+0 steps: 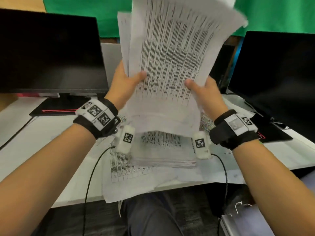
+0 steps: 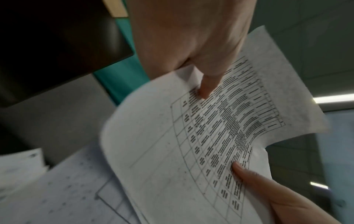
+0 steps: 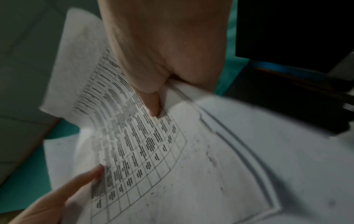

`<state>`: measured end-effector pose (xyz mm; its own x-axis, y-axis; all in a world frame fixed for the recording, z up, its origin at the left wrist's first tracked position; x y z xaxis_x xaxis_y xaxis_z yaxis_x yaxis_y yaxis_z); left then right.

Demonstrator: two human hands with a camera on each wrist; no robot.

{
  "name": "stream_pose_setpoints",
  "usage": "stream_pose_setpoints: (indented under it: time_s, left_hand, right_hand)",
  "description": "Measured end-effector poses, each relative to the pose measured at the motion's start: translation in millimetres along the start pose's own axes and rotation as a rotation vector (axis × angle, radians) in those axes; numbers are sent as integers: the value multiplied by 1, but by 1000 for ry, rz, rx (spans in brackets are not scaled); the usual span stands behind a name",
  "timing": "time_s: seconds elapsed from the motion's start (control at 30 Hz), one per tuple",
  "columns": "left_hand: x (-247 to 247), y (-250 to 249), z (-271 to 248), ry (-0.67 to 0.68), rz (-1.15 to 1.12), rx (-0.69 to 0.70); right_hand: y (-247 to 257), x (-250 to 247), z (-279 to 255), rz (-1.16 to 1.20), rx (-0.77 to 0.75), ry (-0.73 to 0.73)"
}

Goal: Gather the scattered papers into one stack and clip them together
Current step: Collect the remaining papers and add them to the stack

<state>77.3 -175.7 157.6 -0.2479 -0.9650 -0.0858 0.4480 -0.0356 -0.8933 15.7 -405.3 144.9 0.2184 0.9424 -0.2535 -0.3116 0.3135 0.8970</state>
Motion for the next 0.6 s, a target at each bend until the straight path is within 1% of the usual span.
stream_pose_setpoints:
  time_s: [0.07, 0.13, 0.23, 0.3, 0.37, 0.4, 0.47, 0.53, 0.57, 0.6]
  left_hand:
    - [2, -19, 5, 15, 4, 81]
    - [2, -21, 7, 57, 1, 86]
    - [6, -5, 4, 126, 45, 25]
    - [16, 10, 0, 170, 81, -40]
    - [28, 10, -3, 157, 140, -61]
    - [34, 2, -2, 135, 147, -32]
    - [41, -27, 0, 98, 104, 89]
    - [40, -54, 3, 66, 9, 182]
    - [36, -60, 4, 66, -41, 200]
    - [34, -60, 6, 87, -89, 201]
  right_hand:
    - [13, -6, 2, -28, -59, 10]
    - [18, -8, 0, 7, -75, 52]
    - [10, -12, 2, 122, -46, 64]
    - [1, -9, 3, 118, 9, 50]
    - [6, -3, 3, 89, 3, 7]
    - [15, -1, 3, 101, -38, -27]
    - [42, -1, 2, 130, -171, -96]
    - [69, -6, 0, 142, -308, -113]
    - [76, -9, -1, 153, -343, -104]
    - [72, -13, -1, 145, -329, -102]
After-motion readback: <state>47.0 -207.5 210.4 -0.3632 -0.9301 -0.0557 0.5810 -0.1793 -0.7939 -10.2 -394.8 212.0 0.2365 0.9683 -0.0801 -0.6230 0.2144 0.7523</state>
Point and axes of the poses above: each hand's wrist, its own z-axis towards the middle knuckle, its own x-axis out of the palm, y = z × x, the point moved 7 cm from there along z, towards the middle knuckle, and after that the axes turned 6 degrees about y, right-handed, at the moved point
